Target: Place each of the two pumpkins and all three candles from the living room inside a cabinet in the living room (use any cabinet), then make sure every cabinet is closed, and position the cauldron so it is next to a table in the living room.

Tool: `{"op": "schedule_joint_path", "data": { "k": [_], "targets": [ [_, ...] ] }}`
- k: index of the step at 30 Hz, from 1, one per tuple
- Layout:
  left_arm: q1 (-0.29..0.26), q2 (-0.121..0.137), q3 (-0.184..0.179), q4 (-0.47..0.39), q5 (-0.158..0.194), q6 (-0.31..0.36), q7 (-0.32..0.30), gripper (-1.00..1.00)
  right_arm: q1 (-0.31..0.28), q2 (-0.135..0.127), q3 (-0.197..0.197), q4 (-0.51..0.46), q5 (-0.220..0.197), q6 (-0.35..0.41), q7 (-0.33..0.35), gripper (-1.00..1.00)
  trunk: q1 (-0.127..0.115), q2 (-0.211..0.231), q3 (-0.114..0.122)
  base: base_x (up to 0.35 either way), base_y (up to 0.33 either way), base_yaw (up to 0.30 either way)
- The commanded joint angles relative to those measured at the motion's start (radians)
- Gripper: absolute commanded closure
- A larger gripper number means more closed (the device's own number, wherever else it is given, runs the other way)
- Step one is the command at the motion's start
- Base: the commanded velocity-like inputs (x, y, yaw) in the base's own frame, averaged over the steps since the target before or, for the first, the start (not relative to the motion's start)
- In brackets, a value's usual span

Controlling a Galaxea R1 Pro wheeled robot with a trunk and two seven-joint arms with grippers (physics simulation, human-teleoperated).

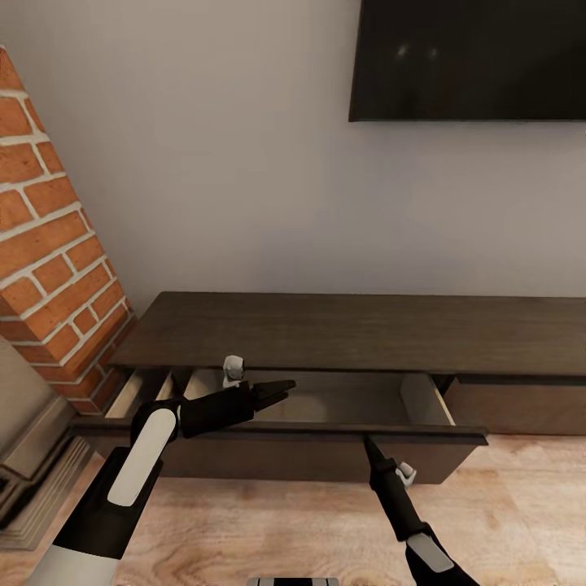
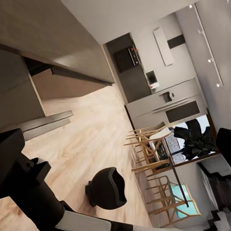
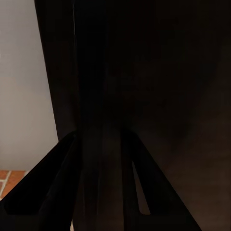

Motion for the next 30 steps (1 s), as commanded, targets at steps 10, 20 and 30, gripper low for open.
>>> {"op": "schedule_joint_path", "data": {
  "k": [10,20,30],
  "targets": [
    [-0.001,0.001,0.0,0.0,-0.003,0.002,-0.005,-1.0,-0.001,0.0,-0.008,-0.022,-0.008,0.007,0.066,1.0,0.0,0.0,-0.001,-0.08,0.0,0.0],
    [-0.001,0.001,0.0,0.0,-0.003,0.002,-0.005,-1.0,-0.001,0.0,-0.008,-0.022,-0.008,0.007,0.066,1.0,0.0,0.0,-0.001,-0.006,0.0,0.0],
    [-0.001,0.001,0.0,0.0,-0.003,0.002,-0.007,-1.0,-0.001,0.0,-0.008,-0.022,-0.008,0.007,0.066,1.0,0.0,0.0,-0.001,-0.101,0.0,0.0]
  ]
}}
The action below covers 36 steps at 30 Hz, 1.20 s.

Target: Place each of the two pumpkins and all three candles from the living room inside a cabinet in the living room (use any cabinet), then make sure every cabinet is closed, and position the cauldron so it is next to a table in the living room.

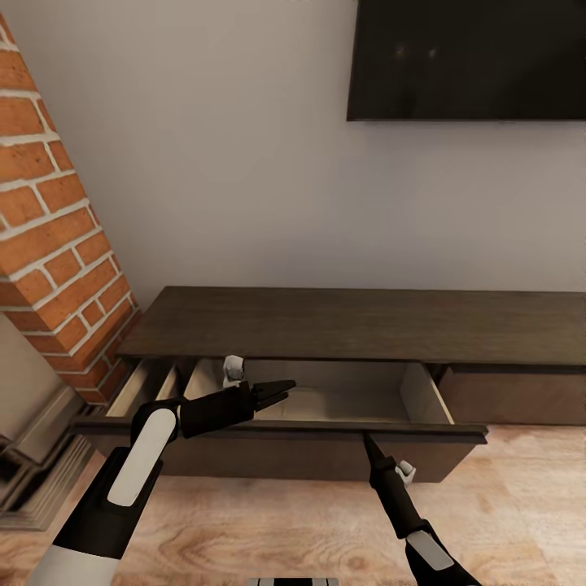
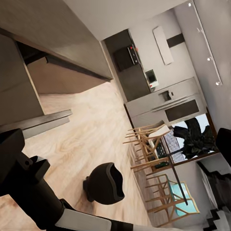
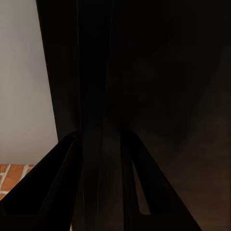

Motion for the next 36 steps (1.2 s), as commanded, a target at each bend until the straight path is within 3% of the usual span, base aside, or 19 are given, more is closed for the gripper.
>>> {"op": "schedule_joint_path", "data": {
  "k": [1,36],
  "targets": [
    [-0.001,0.001,0.0,0.0,-0.003,0.002,-0.005,-1.0,-0.001,0.0,-0.012,-0.003,-0.011,0.007,0.092,1.0,0.0,0.0,-0.001,-0.043,0.0,0.0],
    [-0.001,0.001,0.0,0.0,-0.003,0.002,-0.004,-1.0,-0.001,0.0,-0.012,-0.003,-0.01,0.005,0.092,1.0,0.0,0.0,-0.001,-0.039,0.0,0.0]
  ]
}}
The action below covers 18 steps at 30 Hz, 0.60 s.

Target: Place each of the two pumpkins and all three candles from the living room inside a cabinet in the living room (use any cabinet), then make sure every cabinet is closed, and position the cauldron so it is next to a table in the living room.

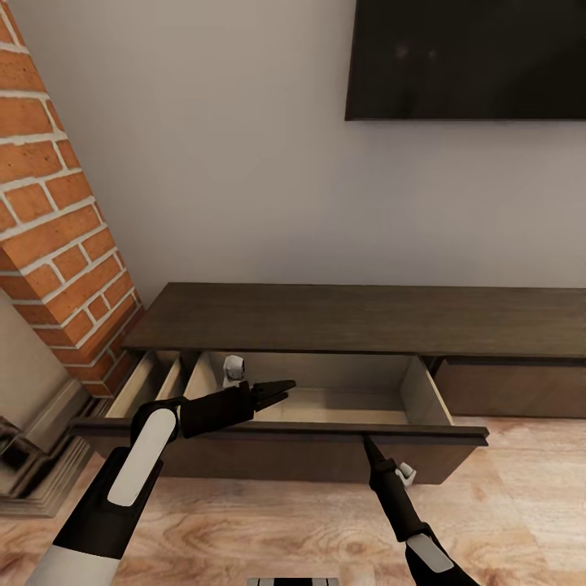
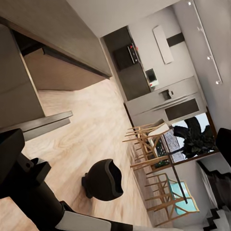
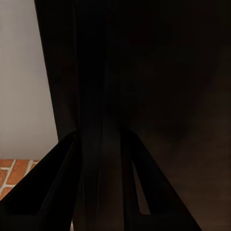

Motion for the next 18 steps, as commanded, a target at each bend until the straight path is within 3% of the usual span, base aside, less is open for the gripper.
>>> {"op": "schedule_joint_path", "data": {
  "k": [1,18],
  "targets": [
    [-0.001,0.001,0.0,0.0,-0.003,0.002,-0.005,-1.0,-0.001,0.0,-0.01,-0.024,-0.008,0.006,0.064,1.0,0.0,0.0,-0.001,0.0,0.0,0.0],
    [-0.001,0.001,0.0,0.0,-0.003,0.002,-0.005,-1.0,-0.001,0.0,-0.01,-0.023,-0.008,0.006,0.063,1.0,0.0,0.0,-0.001,0.0,0.0,0.0]
  ]
}}
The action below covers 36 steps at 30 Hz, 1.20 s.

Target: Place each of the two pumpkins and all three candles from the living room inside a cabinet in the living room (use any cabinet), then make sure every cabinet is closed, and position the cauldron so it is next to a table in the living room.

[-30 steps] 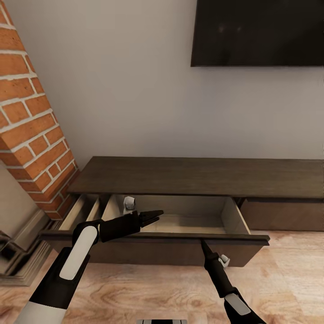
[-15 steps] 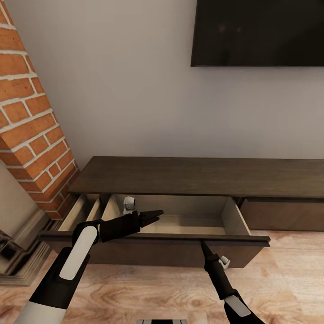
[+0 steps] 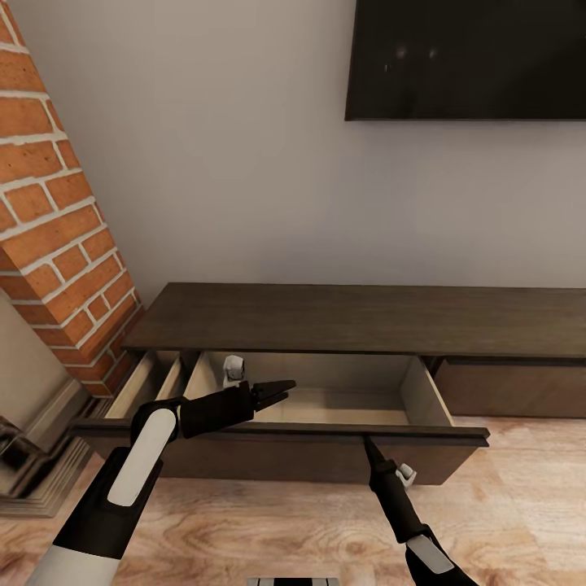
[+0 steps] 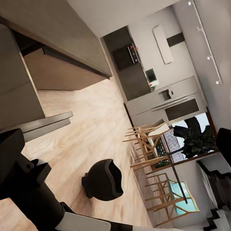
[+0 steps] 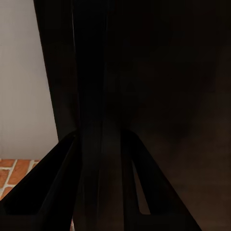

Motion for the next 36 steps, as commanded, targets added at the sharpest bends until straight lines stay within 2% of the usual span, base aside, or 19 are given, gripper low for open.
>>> {"op": "schedule_joint_path", "data": {
  "k": [1,17,28,36],
  "targets": [
    [-0.001,0.001,0.0,0.0,-0.003,0.002,-0.005,-1.0,-0.001,0.0,-0.009,-0.032,-0.007,0.006,0.05,-1.0,0.0,0.0,-0.001,0.0,0.0,0.0],
    [-0.001,0.001,-0.001,0.0,-0.004,0.002,-0.005,-1.0,-0.001,0.0,-0.009,-0.033,-0.002,0.006,0.049,-1.0,0.0,0.0,-0.001,-0.004,0.0,0.0],
    [-0.001,0.001,0.0,0.0,-0.005,0.002,-0.005,-1.0,-0.001,0.0,-0.009,-0.032,-0.003,0.006,0.049,-1.0,0.0,0.0,-0.001,-0.22,0.0,0.0],
    [-0.001,0.001,-0.001,0.0,-0.005,0.001,-0.004,-1.0,-0.001,0.0,-0.004,-0.031,0.003,0.01,0.046,-1.0,0.0,0.0,-0.001,-0.055,0.0,0.0]
  ]
}}
